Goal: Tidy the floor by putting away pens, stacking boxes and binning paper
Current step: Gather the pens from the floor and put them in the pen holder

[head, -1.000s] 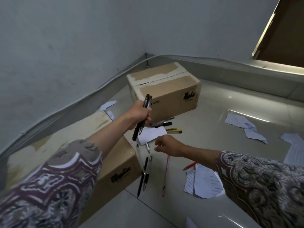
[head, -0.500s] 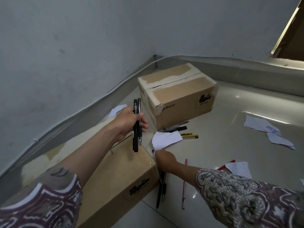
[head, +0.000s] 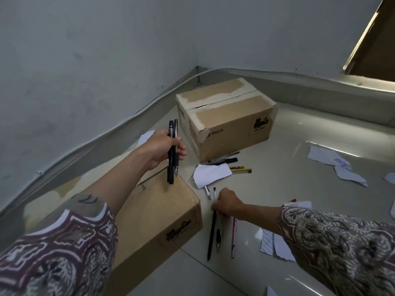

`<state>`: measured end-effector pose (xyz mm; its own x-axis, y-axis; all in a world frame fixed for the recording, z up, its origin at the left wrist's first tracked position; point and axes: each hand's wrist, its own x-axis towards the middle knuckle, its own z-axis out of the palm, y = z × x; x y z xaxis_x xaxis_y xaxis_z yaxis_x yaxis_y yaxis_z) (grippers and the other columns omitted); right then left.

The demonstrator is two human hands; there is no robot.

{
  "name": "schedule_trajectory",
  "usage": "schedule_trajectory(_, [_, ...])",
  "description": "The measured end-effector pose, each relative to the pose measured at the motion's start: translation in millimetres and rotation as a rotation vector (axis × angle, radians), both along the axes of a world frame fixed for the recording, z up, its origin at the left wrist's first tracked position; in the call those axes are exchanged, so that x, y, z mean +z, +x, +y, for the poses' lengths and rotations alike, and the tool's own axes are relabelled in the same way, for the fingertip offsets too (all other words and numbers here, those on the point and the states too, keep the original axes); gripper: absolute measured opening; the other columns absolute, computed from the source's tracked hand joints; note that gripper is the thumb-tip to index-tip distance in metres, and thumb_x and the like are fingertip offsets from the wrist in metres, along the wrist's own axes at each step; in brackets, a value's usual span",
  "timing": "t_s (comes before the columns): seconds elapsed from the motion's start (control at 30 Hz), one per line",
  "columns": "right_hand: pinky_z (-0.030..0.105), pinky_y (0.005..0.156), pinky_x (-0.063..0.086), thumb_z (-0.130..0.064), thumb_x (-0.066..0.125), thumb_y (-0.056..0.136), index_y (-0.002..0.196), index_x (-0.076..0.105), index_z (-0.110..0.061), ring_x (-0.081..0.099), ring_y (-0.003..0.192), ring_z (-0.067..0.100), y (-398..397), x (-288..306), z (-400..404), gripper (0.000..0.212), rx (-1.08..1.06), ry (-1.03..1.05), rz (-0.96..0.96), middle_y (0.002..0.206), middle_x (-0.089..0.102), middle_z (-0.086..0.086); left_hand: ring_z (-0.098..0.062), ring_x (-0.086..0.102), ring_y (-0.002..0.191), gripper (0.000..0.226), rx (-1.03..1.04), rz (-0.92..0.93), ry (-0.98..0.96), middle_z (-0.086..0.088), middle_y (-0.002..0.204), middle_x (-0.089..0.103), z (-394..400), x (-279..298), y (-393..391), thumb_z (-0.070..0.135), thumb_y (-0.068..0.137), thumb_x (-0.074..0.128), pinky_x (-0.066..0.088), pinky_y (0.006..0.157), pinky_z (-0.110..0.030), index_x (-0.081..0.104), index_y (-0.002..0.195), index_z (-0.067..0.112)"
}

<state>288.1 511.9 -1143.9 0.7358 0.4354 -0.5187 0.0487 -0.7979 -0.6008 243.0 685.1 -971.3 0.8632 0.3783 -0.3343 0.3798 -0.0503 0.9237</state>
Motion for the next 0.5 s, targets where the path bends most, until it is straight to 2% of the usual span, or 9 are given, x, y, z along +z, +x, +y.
schedule_trajectory(0.07, [0.041, 0.095, 0.047, -0.006, 0.064, 0.08, 0.074, 0.043, -0.009, 0.058, 0.107, 0.035, -4, -3, -3, 0.022, -0.013, -0.023, -0.022, 0.111, 0.058, 0.021, -0.021, 0.061, 0.065, 0.006, -0.016, 0.008, -0.009, -0.013, 0.077, 0.057, -3, 2, -2, 0.004, 0.098, 0.041, 0.058, 0.054, -0.025, 0.047, 0.098, 0.004])
schedule_trajectory(0.13, [0.04, 0.097, 0.046, -0.005, 0.065, 0.08, 0.067, 0.032, -0.016, 0.057, 0.108, 0.034, -6, -5, -4, 0.037, -0.019, -0.036, -0.047, 0.109, 0.057, 0.018, -0.021, 0.061, 0.066, 0.008, -0.025, 0.015, -0.014, -0.013, 0.077, 0.057, -5, 3, -4, 0.004, 0.098, 0.041, 0.058, 0.055, -0.025, 0.046, 0.104, 0.002])
schedule_trajectory(0.2, [0.038, 0.09, 0.048, -0.006, 0.069, 0.078, 0.068, 0.035, -0.015, 0.057, 0.103, 0.031, -6, -7, -4, 0.037, -0.048, -0.033, -0.037, 0.105, 0.055, 0.017, -0.022, 0.061, 0.066, 0.008, -0.031, 0.018, -0.021, -0.013, 0.077, 0.057, -6, 4, -6, 0.004, 0.098, 0.041, 0.058, 0.057, -0.026, 0.045, 0.104, 0.002])
schedule_trajectory(0.27, [0.034, 0.079, 0.051, -0.008, 0.073, 0.076, 0.086, 0.047, -0.006, 0.058, 0.098, 0.028, -5, -9, -5, 0.028, -0.11, 0.003, 0.008, 0.112, 0.058, 0.021, -0.022, 0.061, 0.065, 0.008, -0.03, 0.021, -0.03, -0.013, 0.077, 0.057, -5, 5, -8, 0.004, 0.098, 0.041, 0.058, 0.055, -0.025, 0.045, 0.105, 0.002])
schedule_trajectory(0.33, [0.03, 0.069, 0.051, -0.01, 0.075, 0.075, 0.107, 0.049, 0.001, 0.056, 0.093, 0.024, -4, -9, -5, 0.043, -0.149, 0.02, 0.048, 0.116, 0.057, 0.021, -0.022, 0.061, 0.065, 0.01, -0.029, 0.032, -0.027, -0.014, 0.078, 0.057, -4, 4, -10, 0.004, 0.098, 0.041, 0.057, 0.054, -0.024, 0.045, 0.107, 0.001])
schedule_trajectory(0.37, [0.03, 0.07, 0.052, -0.01, 0.076, 0.074, 0.112, 0.047, 0.001, 0.057, 0.094, 0.024, -3, -10, -5, 0.049, -0.157, 0.019, 0.058, 0.116, 0.057, 0.02, -0.022, 0.061, 0.066, 0.011, -0.028, 0.037, -0.023, -0.014, 0.078, 0.057, -2, 3, -11, 0.004, 0.097, 0.041, 0.057, 0.054, -0.024, 0.045, 0.108, 0.001])
schedule_trajectory(0.43, [0.031, 0.071, 0.053, -0.01, 0.077, 0.073, 0.112, 0.047, 0.001, 0.06, 0.09, 0.024, -2, -10, -5, 0.05, -0.157, 0.01, 0.059, 0.109, 0.057, 0.017, -0.022, 0.061, 0.066, 0.013, -0.022, 0.045, -0.019, -0.014, 0.079, 0.057, 0, 0, -11, 0.004, 0.097, 0.041, 0.057, 0.053, -0.024, 0.046, 0.109, 0.0])
schedule_trajectory(0.5, [0.027, 0.057, 0.05, -0.009, 0.078, 0.073, 0.097, 0.048, -0.003, 0.056, 0.07, 0.018, 0, -8, -3, 0.039, -0.163, 0.001, 0.067, 0.09, 0.055, 0.011, -0.022, 0.062, 0.067, 0.013, -0.014, 0.05, -0.02, -0.014, 0.079, 0.057, 1, -2, -9, 0.003, 0.097, 0.041, 0.057, 0.052, -0.023, 0.046, 0.109, 0.0])
